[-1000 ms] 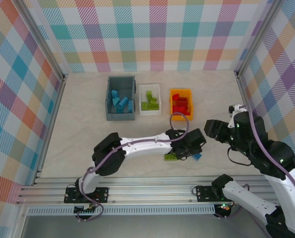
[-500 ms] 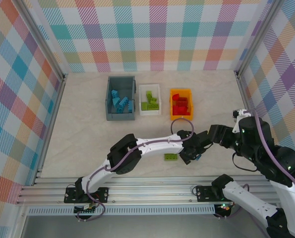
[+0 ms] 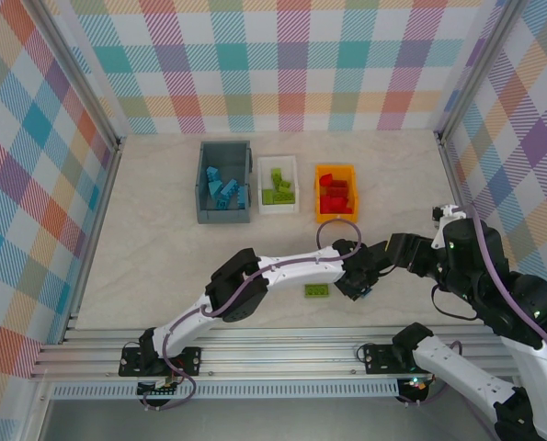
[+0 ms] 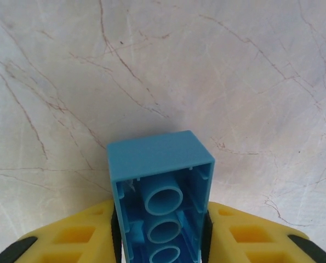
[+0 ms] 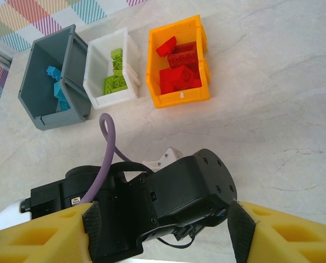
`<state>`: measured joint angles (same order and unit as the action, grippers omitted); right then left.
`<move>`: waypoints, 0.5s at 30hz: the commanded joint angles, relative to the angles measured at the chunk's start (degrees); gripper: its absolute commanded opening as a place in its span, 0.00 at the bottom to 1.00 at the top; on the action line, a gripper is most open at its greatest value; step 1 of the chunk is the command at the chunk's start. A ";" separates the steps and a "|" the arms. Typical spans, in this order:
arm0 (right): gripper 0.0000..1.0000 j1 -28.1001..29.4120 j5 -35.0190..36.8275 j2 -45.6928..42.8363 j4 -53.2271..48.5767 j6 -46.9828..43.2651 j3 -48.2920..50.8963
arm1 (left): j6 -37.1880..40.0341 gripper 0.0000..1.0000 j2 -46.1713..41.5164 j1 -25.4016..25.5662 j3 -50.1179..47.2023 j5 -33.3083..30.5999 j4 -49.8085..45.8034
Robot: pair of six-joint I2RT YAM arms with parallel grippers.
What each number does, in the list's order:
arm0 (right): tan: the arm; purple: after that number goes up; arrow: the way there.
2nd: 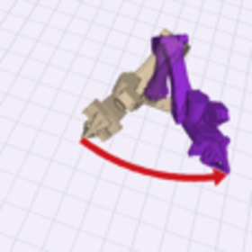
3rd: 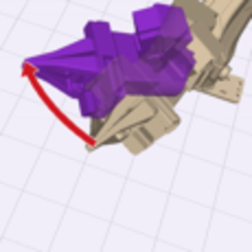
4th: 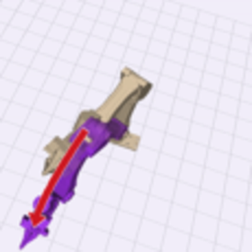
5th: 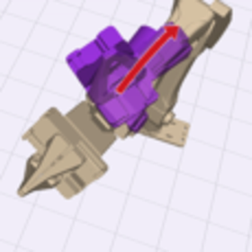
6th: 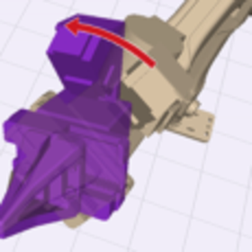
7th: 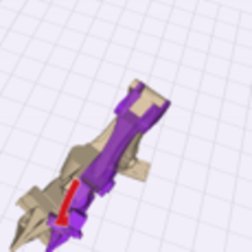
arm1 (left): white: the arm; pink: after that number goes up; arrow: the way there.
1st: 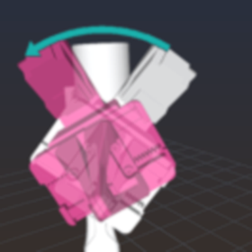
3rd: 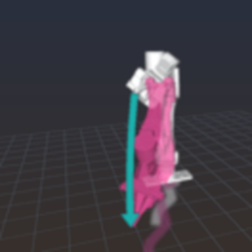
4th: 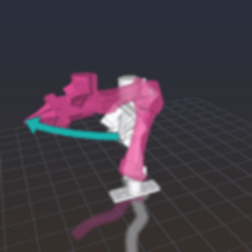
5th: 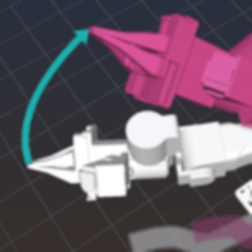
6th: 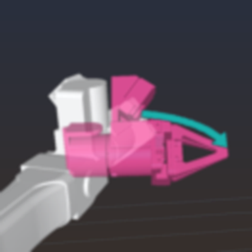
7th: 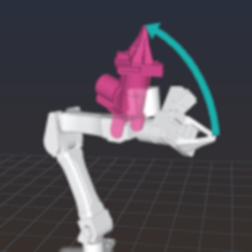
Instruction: Sort the legos into containers by color
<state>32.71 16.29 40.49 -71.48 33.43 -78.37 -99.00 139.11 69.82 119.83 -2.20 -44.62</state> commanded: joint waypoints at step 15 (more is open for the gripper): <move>0.65 0.38 -21.51 4.61 16.23 -7.45 4.89 | 30.82 0.26 -36.56 -13.47 -22.98 -17.22 -2.38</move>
<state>32.71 4.01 42.59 -63.75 28.71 -75.55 -79.44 110.61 60.99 100.55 -14.31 -44.91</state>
